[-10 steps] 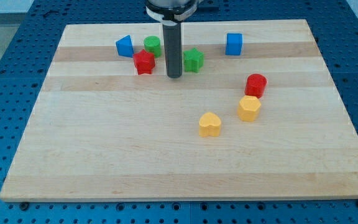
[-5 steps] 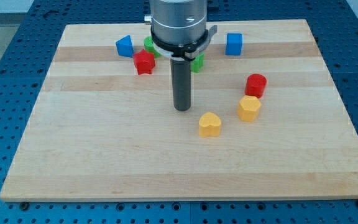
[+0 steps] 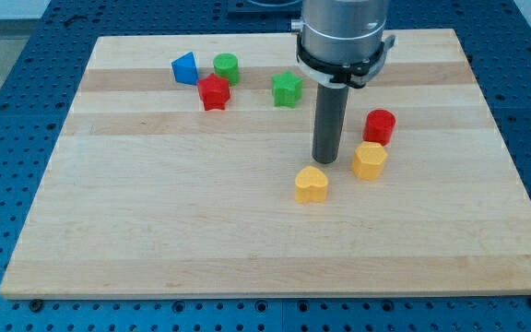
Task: Point your arm to the yellow heart
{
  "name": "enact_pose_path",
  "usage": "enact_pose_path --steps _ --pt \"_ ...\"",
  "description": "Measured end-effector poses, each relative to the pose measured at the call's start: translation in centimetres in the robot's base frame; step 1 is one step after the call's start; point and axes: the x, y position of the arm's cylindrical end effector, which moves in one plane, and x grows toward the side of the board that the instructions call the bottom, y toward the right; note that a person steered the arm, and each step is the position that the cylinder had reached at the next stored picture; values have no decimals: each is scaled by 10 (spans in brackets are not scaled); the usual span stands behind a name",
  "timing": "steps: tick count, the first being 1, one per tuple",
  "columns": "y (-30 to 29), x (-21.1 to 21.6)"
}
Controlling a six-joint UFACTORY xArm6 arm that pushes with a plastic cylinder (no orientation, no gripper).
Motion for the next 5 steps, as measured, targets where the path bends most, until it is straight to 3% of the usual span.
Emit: enact_pose_path --steps 1,3,5 --pt "-8 -3" --pt "-119 5" --pt "-106 49"
